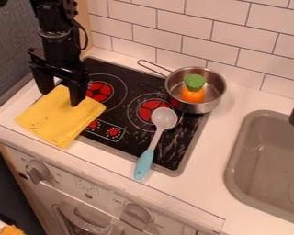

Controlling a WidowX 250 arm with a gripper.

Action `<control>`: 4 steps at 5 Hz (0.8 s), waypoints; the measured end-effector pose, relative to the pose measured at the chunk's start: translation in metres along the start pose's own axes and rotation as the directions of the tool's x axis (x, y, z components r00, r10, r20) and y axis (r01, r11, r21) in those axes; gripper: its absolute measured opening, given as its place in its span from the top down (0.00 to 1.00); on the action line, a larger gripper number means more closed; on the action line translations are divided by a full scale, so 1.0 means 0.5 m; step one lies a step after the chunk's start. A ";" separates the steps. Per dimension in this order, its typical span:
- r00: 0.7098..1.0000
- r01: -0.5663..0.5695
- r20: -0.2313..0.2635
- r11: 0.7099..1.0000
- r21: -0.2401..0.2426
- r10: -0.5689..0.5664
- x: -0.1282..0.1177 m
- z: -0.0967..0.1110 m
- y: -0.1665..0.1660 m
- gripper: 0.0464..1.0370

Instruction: Pick up the pineapple in the silver pot and place it in between the yellow cloth and the plastic ladle

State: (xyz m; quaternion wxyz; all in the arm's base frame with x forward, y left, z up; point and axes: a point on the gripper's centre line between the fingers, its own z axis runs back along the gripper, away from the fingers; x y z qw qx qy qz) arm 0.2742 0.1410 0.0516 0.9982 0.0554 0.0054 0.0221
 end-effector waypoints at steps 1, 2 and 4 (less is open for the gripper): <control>1.000 0.000 -0.020 1.000 -0.016 0.000 -0.002 -0.014 -0.005 0.04; 0.998 0.060 0.000 0.996 -0.067 -0.060 0.020 -0.001 -0.053 0.04; 0.969 0.220 0.136 0.972 -0.088 -0.207 0.118 0.078 -0.162 0.04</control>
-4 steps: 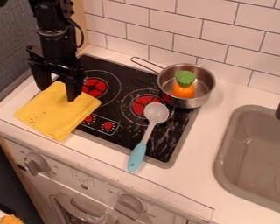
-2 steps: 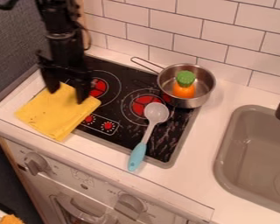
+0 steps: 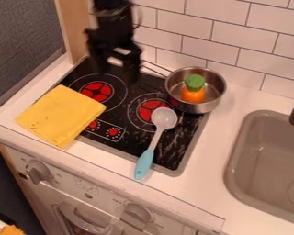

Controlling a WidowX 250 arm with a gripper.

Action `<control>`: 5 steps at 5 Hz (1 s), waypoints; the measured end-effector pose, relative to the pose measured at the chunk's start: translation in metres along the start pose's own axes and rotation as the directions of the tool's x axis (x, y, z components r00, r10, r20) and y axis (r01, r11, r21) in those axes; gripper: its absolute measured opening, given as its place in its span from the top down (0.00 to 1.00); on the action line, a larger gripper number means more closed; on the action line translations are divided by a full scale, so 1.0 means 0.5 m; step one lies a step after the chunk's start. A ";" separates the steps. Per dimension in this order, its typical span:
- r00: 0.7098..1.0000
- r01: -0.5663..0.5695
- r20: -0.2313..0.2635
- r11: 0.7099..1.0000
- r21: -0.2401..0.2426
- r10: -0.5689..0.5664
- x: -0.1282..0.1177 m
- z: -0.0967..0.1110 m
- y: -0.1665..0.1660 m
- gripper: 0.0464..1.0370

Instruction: Pick up the pineapple in the silver pot and place it in between the yellow cloth and the plastic ladle

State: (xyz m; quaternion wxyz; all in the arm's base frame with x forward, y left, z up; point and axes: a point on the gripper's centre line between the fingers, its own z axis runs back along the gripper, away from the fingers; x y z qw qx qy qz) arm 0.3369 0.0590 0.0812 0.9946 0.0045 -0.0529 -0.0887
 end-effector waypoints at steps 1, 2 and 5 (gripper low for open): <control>0.996 0.094 0.001 0.996 0.005 -0.094 0.067 -0.009 -0.061 0.04; 0.984 0.174 0.031 0.985 0.009 -0.174 0.122 -0.012 -0.114 0.04; 0.972 0.235 -0.018 0.972 0.016 -0.234 0.161 -0.073 -0.155 0.04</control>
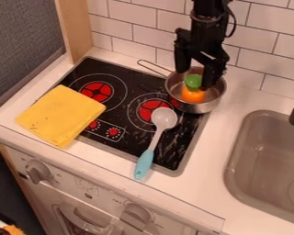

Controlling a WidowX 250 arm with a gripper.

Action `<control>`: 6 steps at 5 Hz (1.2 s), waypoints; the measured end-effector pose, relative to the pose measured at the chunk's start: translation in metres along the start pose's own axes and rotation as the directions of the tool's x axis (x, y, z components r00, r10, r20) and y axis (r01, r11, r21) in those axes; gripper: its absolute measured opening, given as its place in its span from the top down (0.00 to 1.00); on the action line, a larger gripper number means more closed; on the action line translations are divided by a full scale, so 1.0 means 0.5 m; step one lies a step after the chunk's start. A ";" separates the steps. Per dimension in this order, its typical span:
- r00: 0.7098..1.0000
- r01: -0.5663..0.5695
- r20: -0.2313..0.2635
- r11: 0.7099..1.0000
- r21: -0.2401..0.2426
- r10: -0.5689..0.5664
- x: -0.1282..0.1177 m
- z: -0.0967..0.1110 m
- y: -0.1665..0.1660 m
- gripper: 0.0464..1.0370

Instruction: Pick up the pineapple in the silver pot and place it in between the yellow cloth and the plastic ladle

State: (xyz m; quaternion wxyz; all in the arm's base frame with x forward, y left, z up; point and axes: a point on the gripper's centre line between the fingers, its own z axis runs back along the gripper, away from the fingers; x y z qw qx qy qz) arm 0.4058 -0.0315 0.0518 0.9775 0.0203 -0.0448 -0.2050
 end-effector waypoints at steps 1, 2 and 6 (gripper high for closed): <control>1.000 0.005 -0.027 1.000 -0.007 -0.006 -0.003 -0.027 -0.003 0.09; 1.000 0.012 -0.013 1.000 -0.005 -0.012 0.000 -0.030 -0.002 0.36; 0.992 -0.027 0.120 0.999 -0.019 0.029 -0.120 0.091 0.055 0.43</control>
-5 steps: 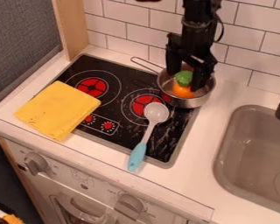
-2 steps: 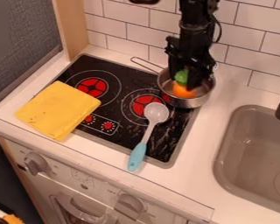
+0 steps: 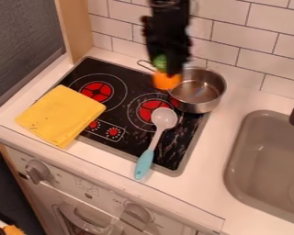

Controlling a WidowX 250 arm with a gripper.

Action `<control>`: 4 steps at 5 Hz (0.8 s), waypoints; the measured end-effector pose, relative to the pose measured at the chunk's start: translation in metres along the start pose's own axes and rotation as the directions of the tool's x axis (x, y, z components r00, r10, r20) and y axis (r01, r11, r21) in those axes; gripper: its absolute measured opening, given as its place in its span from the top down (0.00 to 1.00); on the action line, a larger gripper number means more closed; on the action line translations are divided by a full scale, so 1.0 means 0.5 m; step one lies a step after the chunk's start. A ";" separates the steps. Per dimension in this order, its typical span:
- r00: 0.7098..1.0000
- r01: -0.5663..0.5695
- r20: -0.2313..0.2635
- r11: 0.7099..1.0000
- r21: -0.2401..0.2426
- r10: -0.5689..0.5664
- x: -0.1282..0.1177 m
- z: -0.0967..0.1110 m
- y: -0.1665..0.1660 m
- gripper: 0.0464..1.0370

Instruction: Pick up the pineapple in the silver pot and place it in between the yellow cloth and the plastic ladle

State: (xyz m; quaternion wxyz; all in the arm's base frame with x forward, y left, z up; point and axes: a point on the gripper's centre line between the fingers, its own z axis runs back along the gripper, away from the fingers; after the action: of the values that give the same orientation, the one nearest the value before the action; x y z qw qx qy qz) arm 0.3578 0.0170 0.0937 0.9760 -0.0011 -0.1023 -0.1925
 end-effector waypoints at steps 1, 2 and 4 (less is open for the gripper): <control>0.995 -0.027 -0.097 0.998 0.050 0.032 -0.070 -0.015 0.010 0.43; 0.986 -0.034 -0.161 0.996 0.077 0.046 -0.108 -0.036 0.009 0.43; 0.987 -0.039 -0.156 0.996 0.079 0.051 -0.101 -0.073 0.000 0.43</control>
State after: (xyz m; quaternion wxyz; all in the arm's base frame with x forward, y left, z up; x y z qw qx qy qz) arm 0.3194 0.0343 0.0481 0.9844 0.0489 -0.0321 -0.1659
